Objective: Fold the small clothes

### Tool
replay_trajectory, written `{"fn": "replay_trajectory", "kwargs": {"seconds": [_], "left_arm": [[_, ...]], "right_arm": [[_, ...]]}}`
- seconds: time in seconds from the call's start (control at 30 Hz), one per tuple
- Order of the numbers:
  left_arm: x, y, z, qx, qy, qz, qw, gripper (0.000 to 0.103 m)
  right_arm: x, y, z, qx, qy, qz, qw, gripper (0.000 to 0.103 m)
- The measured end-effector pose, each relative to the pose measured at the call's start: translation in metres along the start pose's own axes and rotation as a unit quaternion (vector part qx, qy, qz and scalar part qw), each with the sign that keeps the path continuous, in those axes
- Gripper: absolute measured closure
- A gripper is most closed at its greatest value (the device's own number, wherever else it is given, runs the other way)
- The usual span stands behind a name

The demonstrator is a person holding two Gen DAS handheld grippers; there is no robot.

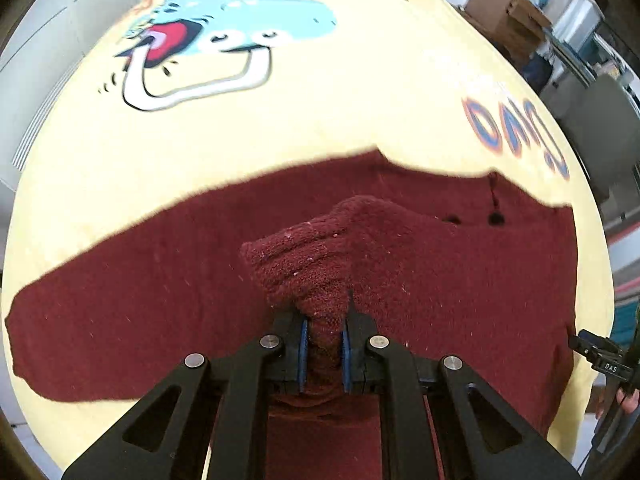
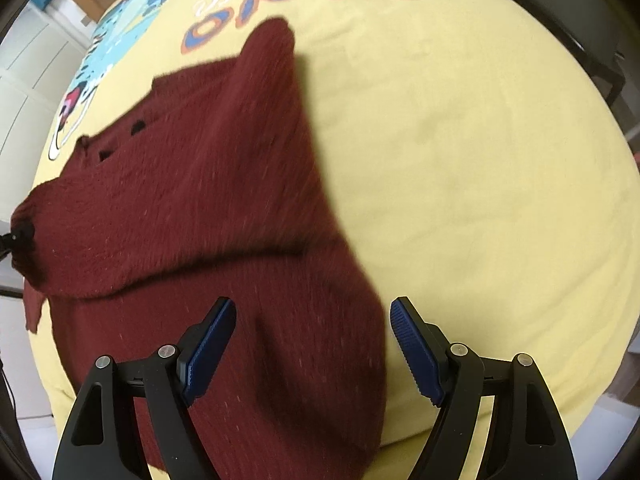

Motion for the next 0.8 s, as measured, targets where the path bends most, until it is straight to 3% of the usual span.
{"fn": "replay_trajectory", "kwargs": {"seconds": [0.13, 0.4, 0.43, 0.47, 0.53, 0.63, 0.8], "left_arm": [[0.024, -0.013, 0.039, 0.017, -0.003, -0.001, 0.9999, 0.093], [-0.011, -0.035, 0.067, 0.039, -0.009, 0.033, 0.9986, 0.093], [-0.012, -0.036, 0.068, 0.042, -0.011, 0.032, 0.9985, 0.093], [-0.012, -0.036, 0.069, 0.043, -0.013, 0.032, 0.9985, 0.093], [-0.01, -0.035, 0.068, 0.037, -0.01, 0.032, 0.9988, 0.093], [-0.006, -0.03, 0.062, 0.026, -0.003, 0.026, 0.9993, 0.093], [0.002, -0.031, 0.053, 0.005, -0.002, 0.019, 0.9998, 0.092]], "right_arm": [[-0.002, 0.032, 0.004, 0.002, -0.008, -0.016, 1.0, 0.022], [-0.042, 0.078, 0.02, 0.012, -0.012, -0.009, 1.0, 0.024], [-0.045, 0.079, 0.021, 0.013, -0.009, -0.005, 1.0, 0.034], [-0.049, 0.079, 0.022, 0.014, 0.0, 0.001, 1.0, 0.056], [-0.052, 0.081, 0.023, 0.004, 0.014, 0.012, 1.0, 0.08], [-0.041, 0.082, 0.021, 0.002, 0.0, -0.01, 1.0, 0.085], [-0.024, 0.073, 0.005, -0.002, -0.013, -0.036, 0.999, 0.086]]}}
Point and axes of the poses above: each gripper's, at about its wrist camera, not at the fingertips, and x roughly against the way its jaws point, z to its left, y to its top, the point moved 4 cm from there along -x, roughly the way its jaws point, and after that the axes turned 1 degree about -x, right-handed, at the moved point
